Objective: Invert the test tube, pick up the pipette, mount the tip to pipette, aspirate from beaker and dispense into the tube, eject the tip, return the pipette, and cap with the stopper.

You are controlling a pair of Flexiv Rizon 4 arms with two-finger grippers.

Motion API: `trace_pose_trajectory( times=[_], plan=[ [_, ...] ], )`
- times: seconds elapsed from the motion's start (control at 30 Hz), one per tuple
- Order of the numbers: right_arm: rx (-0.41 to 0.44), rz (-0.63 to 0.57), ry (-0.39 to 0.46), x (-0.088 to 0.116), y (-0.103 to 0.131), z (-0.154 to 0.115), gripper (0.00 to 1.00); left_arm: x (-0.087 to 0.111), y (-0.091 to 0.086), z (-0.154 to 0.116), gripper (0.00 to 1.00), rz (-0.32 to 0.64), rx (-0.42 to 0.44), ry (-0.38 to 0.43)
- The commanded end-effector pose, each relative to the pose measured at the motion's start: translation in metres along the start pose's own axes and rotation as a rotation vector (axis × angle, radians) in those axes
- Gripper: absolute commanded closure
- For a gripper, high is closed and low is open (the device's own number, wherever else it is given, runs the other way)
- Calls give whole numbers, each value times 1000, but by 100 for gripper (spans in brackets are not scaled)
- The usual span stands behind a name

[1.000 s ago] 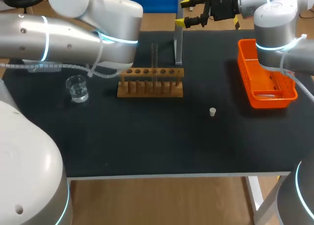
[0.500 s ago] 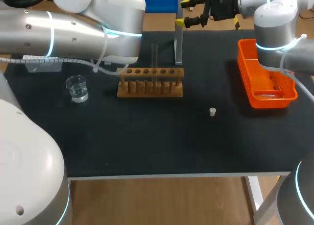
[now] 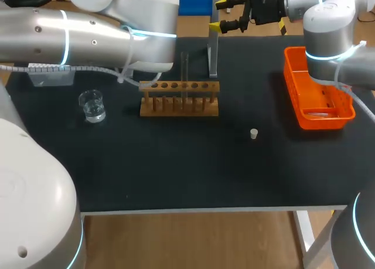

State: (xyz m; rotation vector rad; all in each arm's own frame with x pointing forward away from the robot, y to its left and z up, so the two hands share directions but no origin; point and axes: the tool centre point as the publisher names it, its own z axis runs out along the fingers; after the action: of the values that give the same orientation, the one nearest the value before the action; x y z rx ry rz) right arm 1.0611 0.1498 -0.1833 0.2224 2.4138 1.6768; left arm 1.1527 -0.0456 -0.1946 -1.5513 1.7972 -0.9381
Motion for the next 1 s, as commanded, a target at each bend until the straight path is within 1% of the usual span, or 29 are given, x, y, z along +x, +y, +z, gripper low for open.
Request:
trace_pose_trajectory(
  times=[0.03,0.1,0.2,0.3,0.4,0.5,0.63,0.93,0.97,1.0],
  plan=[
    [4,1,5,-1,1,-1,0,0,0,-27,0,-5,-5,15],
    [4,1,5,-1,1,-1,0,0,0,-36,0,-3,-2,25],
    [4,1,5,-1,1,-1,0,2,-1,-54,0,16,18,64],
    [4,1,5,-1,1,-1,0,4,-1,-73,0,59,86,158],
    [4,1,5,-1,1,-1,0,7,3,-88,0,133,134,260],
    [4,1,5,-1,1,-1,0,12,10,-101,0,220,178,381],
    [4,1,5,-1,1,-1,0,20,21,-113,0,299,215,546],
    [4,1,5,-1,1,-1,0,42,38,-129,0,441,254,820],
    [4,1,5,-1,1,-1,0,45,40,-131,0,465,254,858],
    [4,1,5,-1,1,-1,0,50,44,-136,0,513,260,914]
  ],
)
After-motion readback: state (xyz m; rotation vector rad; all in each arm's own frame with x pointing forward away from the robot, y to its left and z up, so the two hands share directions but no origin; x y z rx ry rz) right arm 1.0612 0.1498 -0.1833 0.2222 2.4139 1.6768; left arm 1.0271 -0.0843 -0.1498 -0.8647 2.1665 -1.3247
